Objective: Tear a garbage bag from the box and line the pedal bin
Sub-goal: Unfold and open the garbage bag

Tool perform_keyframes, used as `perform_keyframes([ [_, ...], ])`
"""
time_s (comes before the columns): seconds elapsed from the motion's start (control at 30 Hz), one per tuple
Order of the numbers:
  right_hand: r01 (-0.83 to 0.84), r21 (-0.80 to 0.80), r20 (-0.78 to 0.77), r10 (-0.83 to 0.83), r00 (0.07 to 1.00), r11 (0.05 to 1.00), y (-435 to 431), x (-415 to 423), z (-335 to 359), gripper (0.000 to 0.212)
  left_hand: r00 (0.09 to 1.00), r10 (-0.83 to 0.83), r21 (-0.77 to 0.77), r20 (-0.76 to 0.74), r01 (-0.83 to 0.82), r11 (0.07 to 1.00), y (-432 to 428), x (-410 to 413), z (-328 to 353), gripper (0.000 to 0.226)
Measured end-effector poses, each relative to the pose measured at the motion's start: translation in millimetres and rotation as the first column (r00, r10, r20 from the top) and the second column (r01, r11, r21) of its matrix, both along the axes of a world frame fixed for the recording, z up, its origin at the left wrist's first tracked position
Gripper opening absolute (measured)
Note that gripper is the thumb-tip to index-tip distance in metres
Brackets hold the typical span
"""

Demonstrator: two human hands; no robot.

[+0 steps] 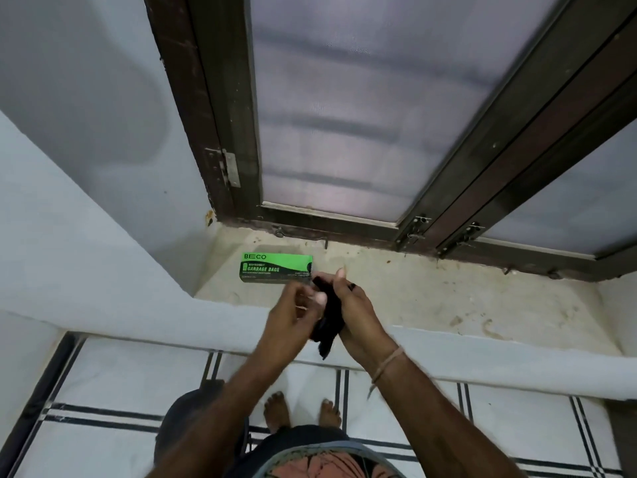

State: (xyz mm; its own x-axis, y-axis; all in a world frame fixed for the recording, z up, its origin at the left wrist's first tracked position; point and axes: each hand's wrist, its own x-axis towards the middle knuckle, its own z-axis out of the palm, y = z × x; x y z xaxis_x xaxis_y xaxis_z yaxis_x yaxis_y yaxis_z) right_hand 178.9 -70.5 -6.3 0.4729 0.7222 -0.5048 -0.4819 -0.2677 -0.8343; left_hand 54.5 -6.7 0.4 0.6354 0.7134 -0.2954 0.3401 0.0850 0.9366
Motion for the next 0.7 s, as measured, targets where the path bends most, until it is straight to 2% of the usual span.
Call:
perform_keyframes([
  [0.03, 0.010, -0.002, -0.013, -0.010, 1.000, 1.000, 0.3, -5.4, 2.3, 0.053, 1.000, -0.007, -0.140, 0.025, 0.010, 0.990, -9.6, 2.1, 1.6, 0.038],
  [0.1, 0.044, -0.035, -0.003, -0.044, 0.999, 0.998, 1.2, -15.7, 5.7, 0.052, 0.997, 0.019, -0.290, 0.081, 0.006, 0.957, -23.7, 3.1, -0.9, 0.044],
  [0.2, 0.032, -0.087, -0.009, -0.033, 0.999, 0.996, -3.6, -26.8, 10.0, 0.052, 0.983, 0.140, -0.364, 0.119, -0.088, 0.927, -38.4, -1.1, -4.6, 0.037],
  [0.3, -0.058, -0.037, 0.028, 0.060, 0.998, 0.998, -22.3, -32.0, 15.3, 0.052, 0.942, 0.329, -0.439, 0.064, -0.269, 0.857, -45.3, -10.0, -5.9, 0.029],
  [0.4, -0.184, 0.012, 0.091, 0.183, 0.979, 0.983, -47.3, -37.1, 14.6, 0.040, 0.892, 0.450, -0.493, 0.040, -0.374, 0.786, -50.1, -26.3, -8.8, 0.037],
  [0.5, -0.261, -0.065, 0.167, 0.268, 0.949, 0.963, -70.5, -41.9, 12.3, 0.036, 0.848, 0.530, -0.532, 0.025, -0.438, 0.725, -64.7, -42.9, -9.7, 0.039],
  [0.57, -0.227, -0.082, 0.167, 0.238, 0.957, 0.970, -84.7, -45.7, 13.7, 0.033, 0.814, 0.581, -0.558, 0.026, -0.470, 0.684, -78.9, -52.4, -10.2, 0.040],
  [0.7, -0.004, -0.051, 0.126, 0.010, 0.992, 0.999, -115.7, -59.2, 15.1, 0.032, 0.776, 0.631, -0.560, -0.013, -0.529, 0.638, -117.4, -75.6, -8.4, 0.035],
])
